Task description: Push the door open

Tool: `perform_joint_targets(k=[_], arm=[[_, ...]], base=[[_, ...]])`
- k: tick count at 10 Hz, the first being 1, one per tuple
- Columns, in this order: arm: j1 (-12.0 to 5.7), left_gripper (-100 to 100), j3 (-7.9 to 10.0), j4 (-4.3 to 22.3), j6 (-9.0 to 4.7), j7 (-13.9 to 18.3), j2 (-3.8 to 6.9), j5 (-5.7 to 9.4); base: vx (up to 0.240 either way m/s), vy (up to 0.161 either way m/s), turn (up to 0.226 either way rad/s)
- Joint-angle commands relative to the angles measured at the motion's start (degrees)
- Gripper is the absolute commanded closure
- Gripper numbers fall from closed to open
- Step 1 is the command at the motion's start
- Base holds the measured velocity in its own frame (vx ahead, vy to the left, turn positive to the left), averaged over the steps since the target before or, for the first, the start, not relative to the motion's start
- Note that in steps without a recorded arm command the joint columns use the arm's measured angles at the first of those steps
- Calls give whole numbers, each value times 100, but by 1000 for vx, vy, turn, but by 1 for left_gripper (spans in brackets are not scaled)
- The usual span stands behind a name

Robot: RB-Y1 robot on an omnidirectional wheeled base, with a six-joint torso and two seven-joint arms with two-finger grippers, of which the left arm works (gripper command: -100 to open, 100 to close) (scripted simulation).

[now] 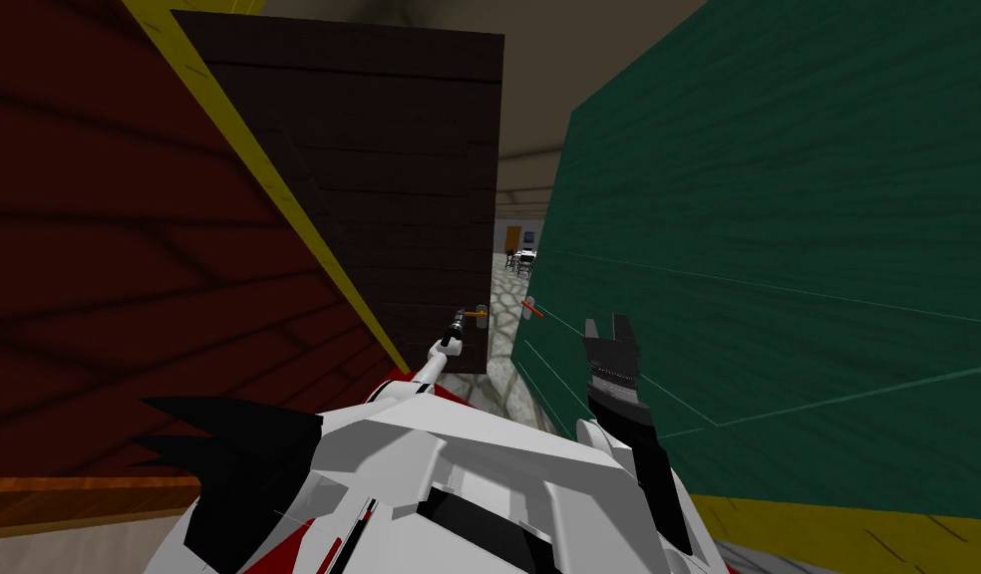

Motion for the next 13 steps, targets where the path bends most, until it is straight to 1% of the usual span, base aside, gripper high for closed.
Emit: perform_joint_targets(k=[1, 8, 10, 11, 13], arm=[[-6, 100, 185, -77, -65, -81, 60, 5], [-120, 100, 869, 20, -83, -553, -241, -28], [-147, 100, 1029, 42, -87, -663, -318, -35], [-147, 100, 1029, 42, -87, -663, -318, -35], [-191, 100, 1299, 80, -95, -849, -456, -48]], base=[[52, -2, 11], [86, -35, 6], [94, -47, 10], [54, -30, 13], [117, -69, 2]])
